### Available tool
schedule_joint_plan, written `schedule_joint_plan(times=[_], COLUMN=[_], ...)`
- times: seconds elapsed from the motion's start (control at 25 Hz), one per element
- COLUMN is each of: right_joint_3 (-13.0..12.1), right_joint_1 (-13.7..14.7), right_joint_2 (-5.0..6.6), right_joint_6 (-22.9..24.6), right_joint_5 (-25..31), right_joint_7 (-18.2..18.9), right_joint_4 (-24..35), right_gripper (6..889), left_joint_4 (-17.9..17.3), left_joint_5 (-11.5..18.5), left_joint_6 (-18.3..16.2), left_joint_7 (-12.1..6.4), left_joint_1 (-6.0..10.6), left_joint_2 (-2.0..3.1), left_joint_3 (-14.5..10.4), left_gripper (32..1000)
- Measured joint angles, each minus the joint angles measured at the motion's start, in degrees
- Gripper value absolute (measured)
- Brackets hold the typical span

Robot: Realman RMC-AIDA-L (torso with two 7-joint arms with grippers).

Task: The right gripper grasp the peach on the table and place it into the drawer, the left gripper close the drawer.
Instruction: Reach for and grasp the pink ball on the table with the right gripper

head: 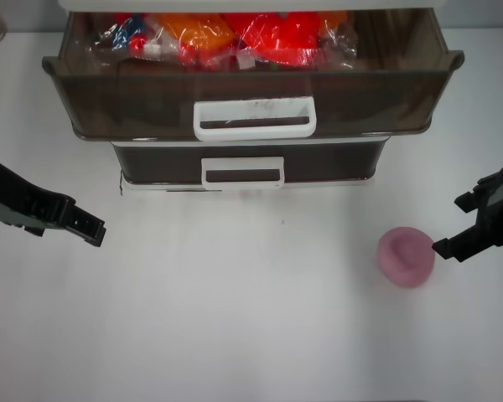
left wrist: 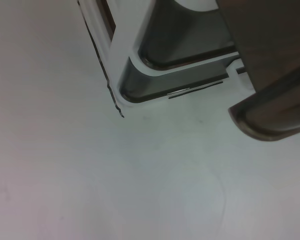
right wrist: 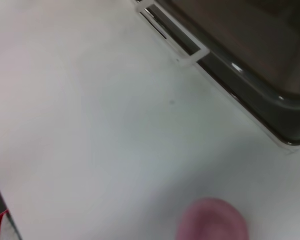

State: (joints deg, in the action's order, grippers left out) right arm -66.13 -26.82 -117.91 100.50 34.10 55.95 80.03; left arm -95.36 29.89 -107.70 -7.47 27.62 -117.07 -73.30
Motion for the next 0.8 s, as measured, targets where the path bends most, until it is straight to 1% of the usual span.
schedule_joint_plan(times=[0.2, 0.4, 0.68, 0.8], right_joint_3=[-0.66, -1.43, -5.43, -6.61], right_joint_1=[1.42, 1.12, 0.98, 1.07], right_joint_2=[-0.17, -0.22, -0.32, -0.45], right_joint_6=[-3.80, -6.14, -10.57, -11.98], right_joint_5=[-0.31, -1.30, -1.50, -1.46], right_joint_7=[1.41, 2.37, 2.37, 2.14], right_joint_4=[-1.85, -5.58, -9.61, -10.31], right_gripper=[863, 862, 861, 862], left_joint_4=[0.00, 0.10, 0.91, 1.28], left_joint_5=[0.00, 0.00, 0.00, -0.01], left_joint_6=[0.07, 0.15, 0.15, 0.17], left_joint_7=[0.00, 0.00, -0.04, -0.07], left_joint_1=[0.01, -0.12, -0.02, 0.00], left_joint_2=[0.00, 0.00, 0.00, 0.00], left_joint_3=[0.00, 0.00, 0.00, 0.00], left_gripper=[858, 858, 858, 858])
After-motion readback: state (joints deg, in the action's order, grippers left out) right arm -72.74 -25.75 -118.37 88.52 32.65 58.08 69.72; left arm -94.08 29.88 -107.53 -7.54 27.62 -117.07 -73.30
